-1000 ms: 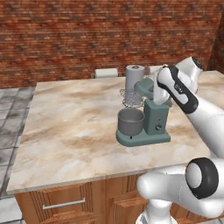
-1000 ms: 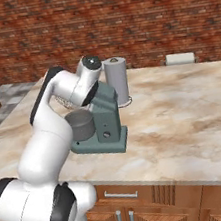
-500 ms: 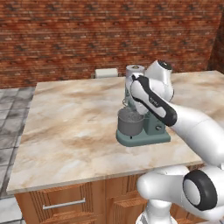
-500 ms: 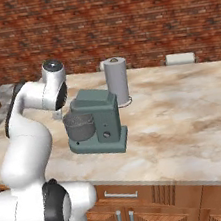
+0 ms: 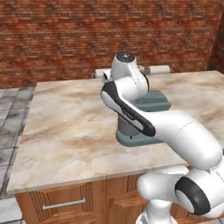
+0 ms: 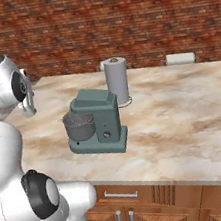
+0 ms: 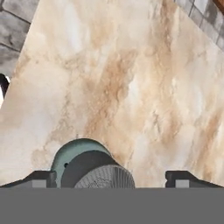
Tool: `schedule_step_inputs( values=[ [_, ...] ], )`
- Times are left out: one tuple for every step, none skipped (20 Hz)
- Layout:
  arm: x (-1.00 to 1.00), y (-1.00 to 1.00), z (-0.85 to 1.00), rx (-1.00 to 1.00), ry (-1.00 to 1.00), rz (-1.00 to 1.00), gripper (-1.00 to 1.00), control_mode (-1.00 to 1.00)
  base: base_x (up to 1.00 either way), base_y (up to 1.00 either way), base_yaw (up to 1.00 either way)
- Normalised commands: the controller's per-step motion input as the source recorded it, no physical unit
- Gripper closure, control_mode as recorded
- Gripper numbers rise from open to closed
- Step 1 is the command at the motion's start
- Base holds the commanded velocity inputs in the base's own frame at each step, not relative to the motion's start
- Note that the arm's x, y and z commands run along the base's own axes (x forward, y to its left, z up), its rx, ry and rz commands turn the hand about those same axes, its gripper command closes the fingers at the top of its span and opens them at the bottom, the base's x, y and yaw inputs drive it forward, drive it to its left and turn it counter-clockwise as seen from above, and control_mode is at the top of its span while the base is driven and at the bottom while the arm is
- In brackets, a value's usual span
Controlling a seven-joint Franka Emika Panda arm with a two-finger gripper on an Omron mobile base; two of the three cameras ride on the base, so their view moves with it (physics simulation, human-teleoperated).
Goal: Close the stand mixer head.
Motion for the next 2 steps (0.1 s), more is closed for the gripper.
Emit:
schedule_step_inputs(
  values=[
    [0.0,0.0,0.0,0.0,0.0,0.0,-1.0,-1.0,0.0,0.0,0.0],
    [0.0,0.0,0.0,0.0,0.0,0.0,-1.0,-1.0,0.0,0.0,0.0]
  ],
)
